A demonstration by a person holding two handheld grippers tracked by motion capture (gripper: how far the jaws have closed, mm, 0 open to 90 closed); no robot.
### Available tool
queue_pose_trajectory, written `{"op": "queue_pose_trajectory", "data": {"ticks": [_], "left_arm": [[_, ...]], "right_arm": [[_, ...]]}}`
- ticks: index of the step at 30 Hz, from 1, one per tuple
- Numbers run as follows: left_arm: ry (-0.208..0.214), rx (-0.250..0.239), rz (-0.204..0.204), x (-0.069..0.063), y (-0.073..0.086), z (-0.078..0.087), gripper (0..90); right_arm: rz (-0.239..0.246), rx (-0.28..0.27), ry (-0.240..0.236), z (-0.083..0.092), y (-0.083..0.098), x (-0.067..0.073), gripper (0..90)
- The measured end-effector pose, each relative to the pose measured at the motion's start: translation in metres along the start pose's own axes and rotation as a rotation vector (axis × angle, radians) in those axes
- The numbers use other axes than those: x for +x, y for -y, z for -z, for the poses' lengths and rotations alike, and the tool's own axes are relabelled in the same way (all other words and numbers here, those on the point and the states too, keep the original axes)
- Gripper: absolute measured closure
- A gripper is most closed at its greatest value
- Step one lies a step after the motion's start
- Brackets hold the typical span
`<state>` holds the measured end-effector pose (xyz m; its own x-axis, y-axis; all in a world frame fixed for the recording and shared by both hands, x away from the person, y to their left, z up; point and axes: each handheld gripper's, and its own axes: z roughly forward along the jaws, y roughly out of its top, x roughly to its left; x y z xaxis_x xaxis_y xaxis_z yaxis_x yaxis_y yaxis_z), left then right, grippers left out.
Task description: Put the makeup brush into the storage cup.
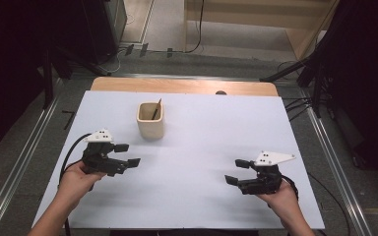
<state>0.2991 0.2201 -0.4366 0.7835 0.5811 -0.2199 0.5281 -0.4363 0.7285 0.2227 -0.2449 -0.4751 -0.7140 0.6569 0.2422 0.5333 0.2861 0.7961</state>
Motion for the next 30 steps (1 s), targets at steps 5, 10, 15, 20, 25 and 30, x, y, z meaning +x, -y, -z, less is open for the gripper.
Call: {"op": "queue_pose_trajectory", "data": {"ticks": [5, 10, 15, 20, 25, 30], "left_arm": [[-0.003, 0.002, -0.022, -0.003, 0.005, 0.001, 25.6], [0.006, -0.006, -0.042, -0.008, 0.010, 0.002, 25.3], [0.011, -0.008, -0.067, -0.012, 0.014, 0.003, 24.7], [0.019, -0.019, -0.065, -0.014, 0.018, 0.005, 24.7], [0.025, -0.012, -0.081, -0.015, 0.019, 0.004, 24.6], [0.027, -0.009, -0.080, -0.014, 0.020, 0.003, 24.5]], "right_arm": [[-0.002, 0.000, 0.001, 0.000, 0.000, 0.000, 27.7], [-0.002, -0.003, -0.001, 0.000, 0.000, -0.001, 27.7], [-0.003, -0.005, -0.002, 0.000, 0.000, -0.001, 27.7], [-0.006, -0.008, -0.002, 0.001, 0.000, -0.001, 27.6], [-0.003, -0.011, -0.002, 0.001, -0.001, -0.001, 27.7], [-0.004, -0.014, -0.003, 0.001, -0.001, -0.001, 27.7]]}}
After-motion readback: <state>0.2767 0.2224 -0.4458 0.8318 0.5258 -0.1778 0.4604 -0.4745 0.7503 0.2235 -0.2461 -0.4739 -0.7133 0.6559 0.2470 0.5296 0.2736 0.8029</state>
